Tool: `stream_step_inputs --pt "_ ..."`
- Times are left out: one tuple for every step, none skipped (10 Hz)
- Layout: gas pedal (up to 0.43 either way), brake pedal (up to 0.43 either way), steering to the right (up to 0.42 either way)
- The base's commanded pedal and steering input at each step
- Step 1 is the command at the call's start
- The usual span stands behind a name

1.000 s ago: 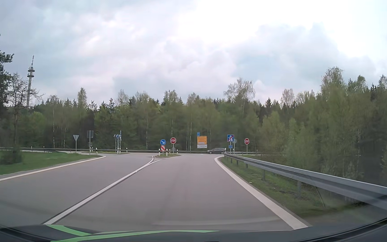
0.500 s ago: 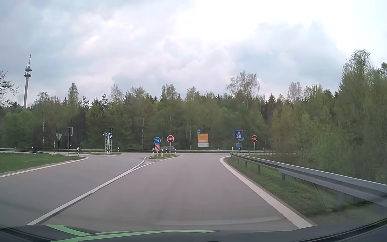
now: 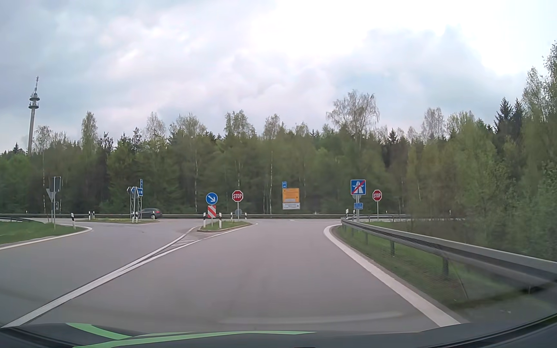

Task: Follow the waypoints while adhering to traffic rules and regulations

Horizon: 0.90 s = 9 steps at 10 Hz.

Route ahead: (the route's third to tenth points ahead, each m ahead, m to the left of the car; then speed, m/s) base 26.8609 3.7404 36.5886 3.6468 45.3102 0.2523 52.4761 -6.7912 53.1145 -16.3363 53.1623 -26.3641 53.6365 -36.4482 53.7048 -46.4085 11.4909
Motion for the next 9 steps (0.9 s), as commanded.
stream_step_inputs --pt "0.000 0.171 0.007" --pt "0.000 0.146 0.007" --pt "0.000 0.134 0.008" --pt "0.000 0.122 0.008" --pt "0.000 0.122 0.010" --pt "0.000 0.122 0.012" --pt "0.000 0.122 0.013" --pt "0.000 0.116 0.014" --pt "0.000 0.116 0.015"
